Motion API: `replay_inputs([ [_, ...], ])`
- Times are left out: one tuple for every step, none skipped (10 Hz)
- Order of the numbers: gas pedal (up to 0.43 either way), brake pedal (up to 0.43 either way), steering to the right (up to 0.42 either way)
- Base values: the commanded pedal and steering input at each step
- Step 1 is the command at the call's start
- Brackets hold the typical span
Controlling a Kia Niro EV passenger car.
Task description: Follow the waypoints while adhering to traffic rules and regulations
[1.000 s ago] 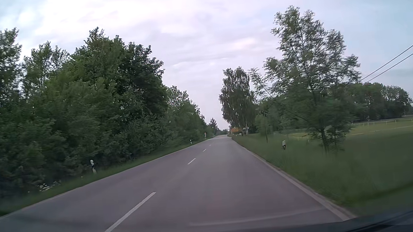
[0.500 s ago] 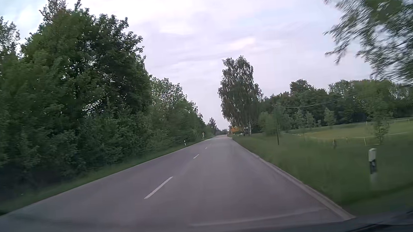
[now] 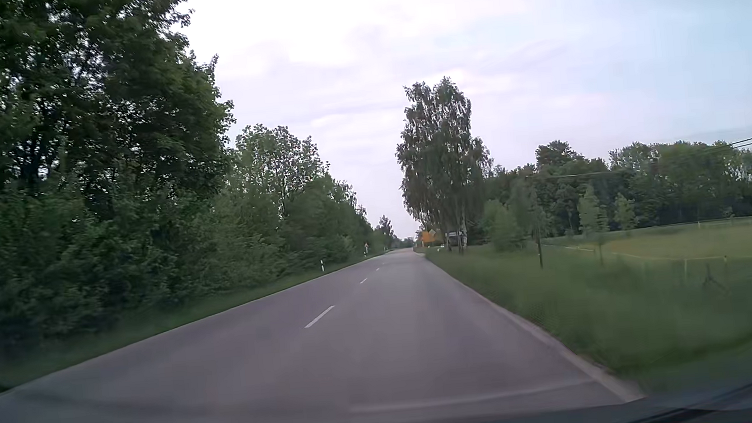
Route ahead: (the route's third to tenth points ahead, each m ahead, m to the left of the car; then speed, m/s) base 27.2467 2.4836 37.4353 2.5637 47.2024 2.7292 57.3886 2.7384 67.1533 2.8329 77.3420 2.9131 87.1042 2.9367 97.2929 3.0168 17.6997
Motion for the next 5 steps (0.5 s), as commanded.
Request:
replay_inputs([
  [0.13,0.0,0.001],
  [0.13,0.0,0.001],
  [0.13,0.0,0.001],
  [0.15,0.0,0.001],
  [0.15,0.0,0.001],
])
